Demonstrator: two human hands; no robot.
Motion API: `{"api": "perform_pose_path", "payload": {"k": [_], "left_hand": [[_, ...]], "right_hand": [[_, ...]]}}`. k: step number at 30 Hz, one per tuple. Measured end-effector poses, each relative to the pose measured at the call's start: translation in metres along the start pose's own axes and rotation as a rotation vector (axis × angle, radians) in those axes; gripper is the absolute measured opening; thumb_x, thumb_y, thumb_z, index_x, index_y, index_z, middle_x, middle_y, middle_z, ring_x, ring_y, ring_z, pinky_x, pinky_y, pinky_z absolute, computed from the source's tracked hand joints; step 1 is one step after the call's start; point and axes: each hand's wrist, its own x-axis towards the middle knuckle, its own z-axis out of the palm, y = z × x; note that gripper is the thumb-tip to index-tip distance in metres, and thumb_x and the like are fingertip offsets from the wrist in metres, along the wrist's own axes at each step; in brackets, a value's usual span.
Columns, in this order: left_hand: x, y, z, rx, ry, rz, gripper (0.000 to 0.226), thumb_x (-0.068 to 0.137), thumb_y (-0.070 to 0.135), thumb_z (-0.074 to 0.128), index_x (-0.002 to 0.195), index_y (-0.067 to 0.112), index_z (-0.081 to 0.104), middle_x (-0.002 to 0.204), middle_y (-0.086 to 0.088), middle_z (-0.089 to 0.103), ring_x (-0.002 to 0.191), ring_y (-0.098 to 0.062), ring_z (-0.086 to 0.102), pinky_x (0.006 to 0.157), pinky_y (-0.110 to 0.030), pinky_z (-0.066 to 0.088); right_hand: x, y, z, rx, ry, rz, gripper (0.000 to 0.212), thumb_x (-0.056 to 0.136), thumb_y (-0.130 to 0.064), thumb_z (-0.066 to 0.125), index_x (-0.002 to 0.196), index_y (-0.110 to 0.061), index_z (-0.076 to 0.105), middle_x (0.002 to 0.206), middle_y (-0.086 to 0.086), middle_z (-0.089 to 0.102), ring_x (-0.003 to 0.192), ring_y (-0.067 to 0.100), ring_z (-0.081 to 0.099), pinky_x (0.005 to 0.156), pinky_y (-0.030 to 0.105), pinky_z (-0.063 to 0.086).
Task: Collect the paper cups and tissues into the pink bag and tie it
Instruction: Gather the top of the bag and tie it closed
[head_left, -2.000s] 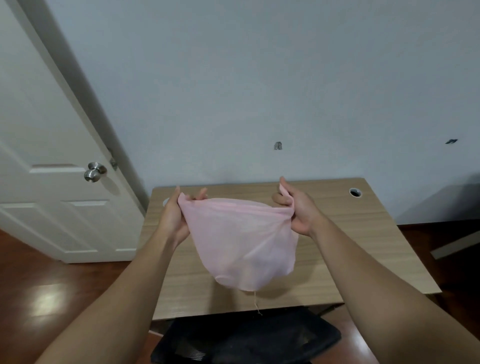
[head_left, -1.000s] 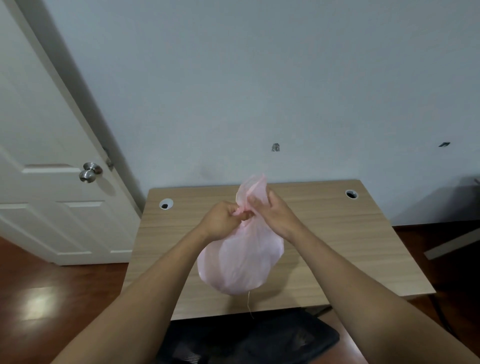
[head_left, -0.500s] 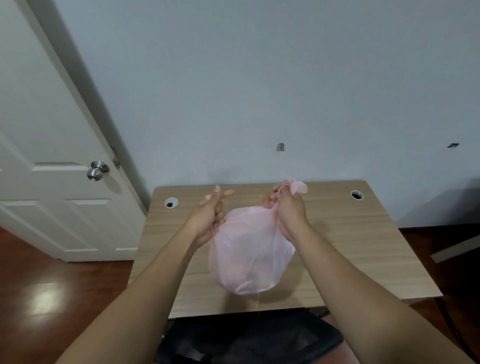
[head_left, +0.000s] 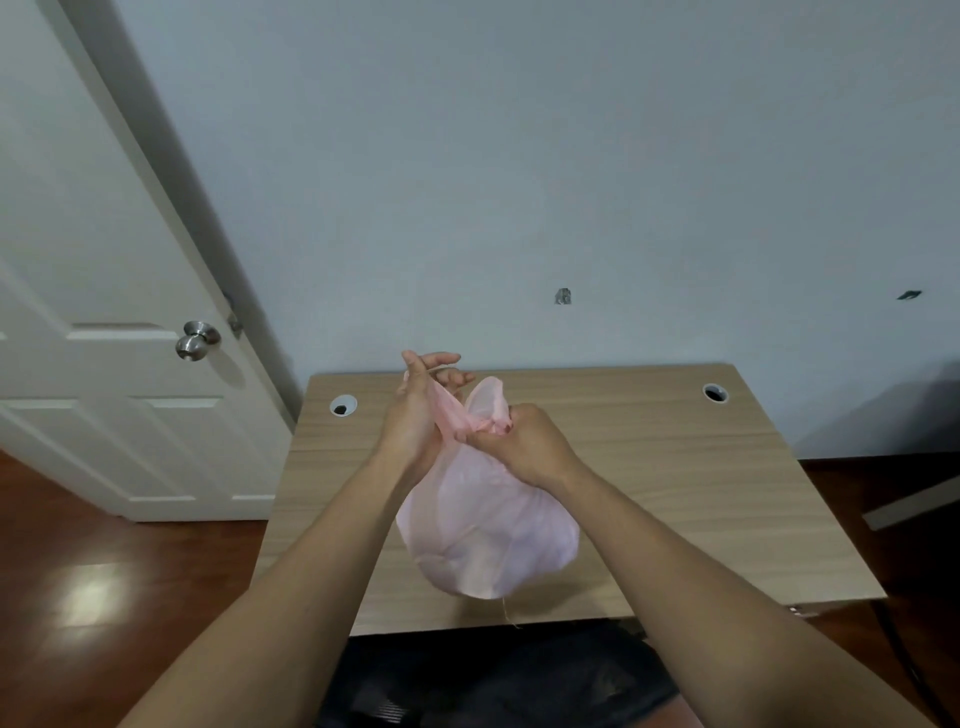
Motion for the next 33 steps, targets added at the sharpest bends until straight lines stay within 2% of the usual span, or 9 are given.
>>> {"api": "perform_pose_path", "payload": {"k": [5,9,13,15,17,21,24,29,33], "left_hand": [[-0.018,0.012,-0.02,0.483,-0.116,0.044,0.055,0.095,0.086,0.045,0.119,0.048,0.076,0.119,0.012,0.081,0.11,-0.006,0.078,0.097,-0.036,0.06],[-0.026,0.004,-0.026,0.671,-0.272,-0.036,0.064,0.101,0.081,0.046,0.117,0.031,0.083,0.117,0.003,0.084,0.117,-0.016,0.078,0.101,-0.042,0.059],[-0.024,-0.006,-0.012,0.546,-0.187,-0.02,0.064,0.106,0.074,0.039,0.115,0.03,0.084,0.113,0.002,0.085,0.11,-0.01,0.08,0.091,-0.025,0.061],[-0.018,-0.012,-0.009,0.396,-0.08,-0.04,0.063,0.11,0.067,0.036,0.122,0.027,0.083,0.118,0.001,0.084,0.113,-0.014,0.079,0.102,-0.034,0.061],[-0.011,-0.016,-0.006,0.187,0.025,-0.117,0.064,0.114,0.057,0.032,0.126,0.015,0.079,0.12,-0.002,0.083,0.117,-0.021,0.078,0.111,-0.042,0.056],[-0.008,-0.015,0.011,-0.116,0.157,-0.212,0.047,0.119,0.044,0.032,0.085,0.018,0.051,0.061,0.003,0.045,0.066,-0.021,0.066,0.078,-0.031,0.063],[-0.01,-0.009,0.019,-0.105,0.092,-0.266,0.054,0.116,0.054,0.026,0.075,0.02,0.036,0.06,0.003,0.021,0.048,-0.017,0.022,0.052,-0.027,0.044],[-0.009,-0.003,0.027,0.022,-0.1,-0.245,0.058,0.109,0.057,0.012,0.073,0.02,0.037,0.066,-0.002,0.016,0.059,-0.022,0.008,0.054,-0.033,0.024],[-0.008,-0.011,0.029,0.254,-0.131,-0.239,0.036,0.102,0.017,0.031,0.085,0.012,0.062,0.06,0.004,0.028,0.053,-0.016,0.018,0.047,-0.024,0.022]], "right_hand": [[-0.002,-0.004,-0.009,0.277,0.029,0.027,0.047,0.078,-0.055,0.096,0.055,-0.024,0.07,0.06,-0.009,0.067,0.054,0.007,0.063,0.053,0.022,0.044],[-0.004,-0.01,-0.013,0.357,-0.018,0.011,0.047,0.081,-0.049,0.097,0.055,-0.024,0.067,0.061,-0.004,0.063,0.055,0.011,0.058,0.052,0.022,0.043],[-0.006,-0.011,-0.009,0.429,-0.064,-0.018,0.04,0.087,-0.059,0.089,0.077,-0.023,0.076,0.078,-0.006,0.073,0.068,0.017,0.069,0.064,0.026,0.049],[-0.007,-0.013,-0.01,0.519,-0.049,-0.026,0.033,0.095,-0.062,0.077,0.104,-0.031,0.085,0.093,-0.01,0.083,0.083,0.012,0.079,0.07,0.023,0.056],[-0.002,-0.011,-0.011,0.687,0.046,0.058,0.032,0.085,-0.051,0.078,0.097,-0.022,0.08,0.071,-0.012,0.066,0.059,0.008,0.062,0.054,0.022,0.048],[0.013,-0.003,-0.009,1.152,0.038,0.154,0.014,0.083,-0.029,0.061,0.085,-0.015,0.063,0.069,-0.007,0.039,0.051,0.005,0.036,0.042,0.018,0.031],[0.012,0.001,-0.011,1.038,0.037,0.177,0.029,0.095,-0.027,0.051,0.101,-0.008,0.071,0.067,-0.005,0.037,0.049,0.008,0.031,0.041,0.02,0.027],[0.012,0.009,-0.011,0.683,0.138,0.123,0.035,0.116,-0.026,0.047,0.131,-0.011,0.075,0.072,-0.009,0.046,0.051,0.006,0.032,0.049,0.018,0.031],[0.013,0.009,-0.012,0.406,0.174,0.119,0.03,0.112,-0.027,0.051,0.095,-0.019,0.074,0.072,-0.01,0.053,0.056,0.006,0.041,0.059,0.028,0.033]]}}
